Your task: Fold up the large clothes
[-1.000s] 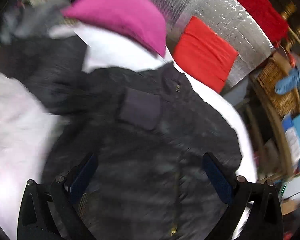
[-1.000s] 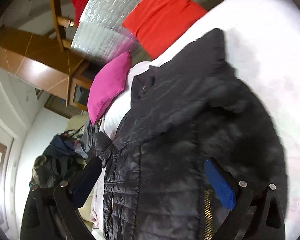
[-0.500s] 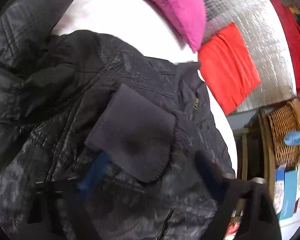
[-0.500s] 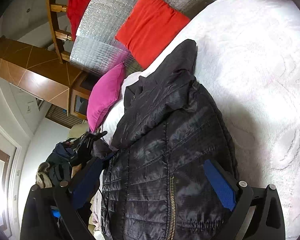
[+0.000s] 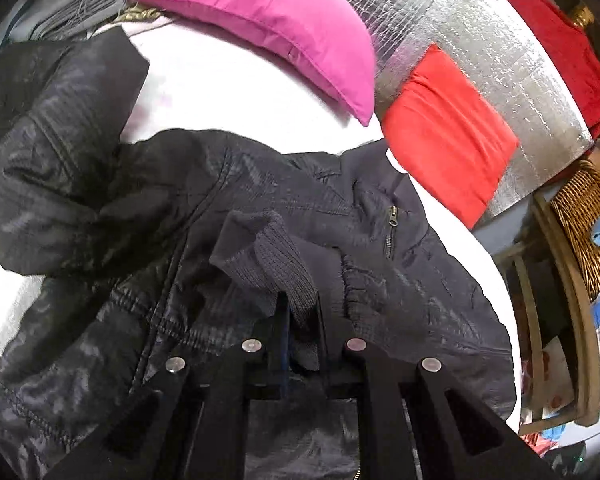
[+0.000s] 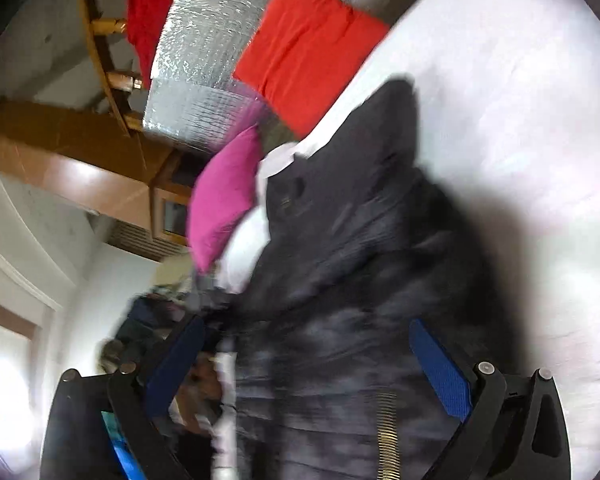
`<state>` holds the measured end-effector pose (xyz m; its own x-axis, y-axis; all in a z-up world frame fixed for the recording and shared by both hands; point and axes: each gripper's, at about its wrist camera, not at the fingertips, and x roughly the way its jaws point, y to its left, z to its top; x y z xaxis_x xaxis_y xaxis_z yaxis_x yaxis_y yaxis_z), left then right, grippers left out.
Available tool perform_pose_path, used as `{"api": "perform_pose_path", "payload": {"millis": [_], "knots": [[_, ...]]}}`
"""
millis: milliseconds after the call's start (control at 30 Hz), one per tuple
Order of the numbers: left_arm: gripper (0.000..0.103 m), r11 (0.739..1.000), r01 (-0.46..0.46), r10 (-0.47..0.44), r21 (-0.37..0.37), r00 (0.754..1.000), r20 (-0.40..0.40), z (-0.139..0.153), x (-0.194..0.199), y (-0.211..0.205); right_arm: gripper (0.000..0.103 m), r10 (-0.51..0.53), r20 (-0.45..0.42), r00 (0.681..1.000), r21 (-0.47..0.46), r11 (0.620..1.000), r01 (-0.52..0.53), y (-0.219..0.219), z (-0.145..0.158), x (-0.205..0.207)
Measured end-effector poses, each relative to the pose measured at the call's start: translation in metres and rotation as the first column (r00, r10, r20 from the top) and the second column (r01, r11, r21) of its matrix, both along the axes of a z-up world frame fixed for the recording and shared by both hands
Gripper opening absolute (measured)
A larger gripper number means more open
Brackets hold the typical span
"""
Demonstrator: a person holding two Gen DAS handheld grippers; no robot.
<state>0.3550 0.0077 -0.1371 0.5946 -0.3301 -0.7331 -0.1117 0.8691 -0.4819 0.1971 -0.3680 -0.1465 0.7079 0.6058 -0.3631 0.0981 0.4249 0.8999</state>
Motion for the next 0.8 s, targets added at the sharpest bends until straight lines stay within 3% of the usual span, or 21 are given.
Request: {"api": "perform_pose_path", "payload": {"millis": [167,233,300,367,467,600,700,800], "knots": [[0.012,1.0,0.015,-0.015,0.011,1.0,0.023,0.01,-0.003,-0.002,0.103,-0.014,-0.086,0.996,0.204,0.978,0.031,0.011,-0.026,0.061],[0.012,1.0,0.021,-0.022,0.015,0.999,0.037,0.013,-0.006,-0.003,0.103,-0.085,-0.122,0.989,0.181,0.978,0.106,0.003,-0.029,0.073],[0.012,1.0,0.026,-0.027,0.007,0.999,0.044,0.013,-0.01,-0.002,0.103,-0.238,-0.142,0.961,0.16,0.952,0.259,-0.02,-0.028,0.065],[0.012,1.0,0.022,-0.023,0.018,0.999,0.034,0.006,-0.011,-0.001,0.103,-0.286,-0.137,0.948,0.18,0.934,0.308,-0.031,-0.03,0.053],[0.012,0.998,0.018,-0.017,0.052,0.999,-0.027,-0.018,-0.003,-0.004,0.103,-0.182,-0.147,0.972,0.064,0.979,0.193,-0.023,-0.028,0.047],[0.016,0.995,0.049,-0.046,0.084,0.998,-0.042,-0.033,-0.003,-0.005,0.103,-0.138,-0.133,0.982,-0.047,0.99,0.133,-0.027,-0.011,0.028],[0.017,0.994,0.063,-0.061,0.094,0.998,-0.025,-0.028,-0.006,-0.005,0.103,-0.136,-0.105,0.985,-0.172,0.978,0.116,-0.037,0.009,0.019],[0.017,0.992,0.07,-0.068,0.106,0.997,-0.025,-0.027,-0.006,-0.005,0.103,-0.141,-0.119,0.983,-0.324,0.941,0.096,-0.039,0.016,0.038]]}}
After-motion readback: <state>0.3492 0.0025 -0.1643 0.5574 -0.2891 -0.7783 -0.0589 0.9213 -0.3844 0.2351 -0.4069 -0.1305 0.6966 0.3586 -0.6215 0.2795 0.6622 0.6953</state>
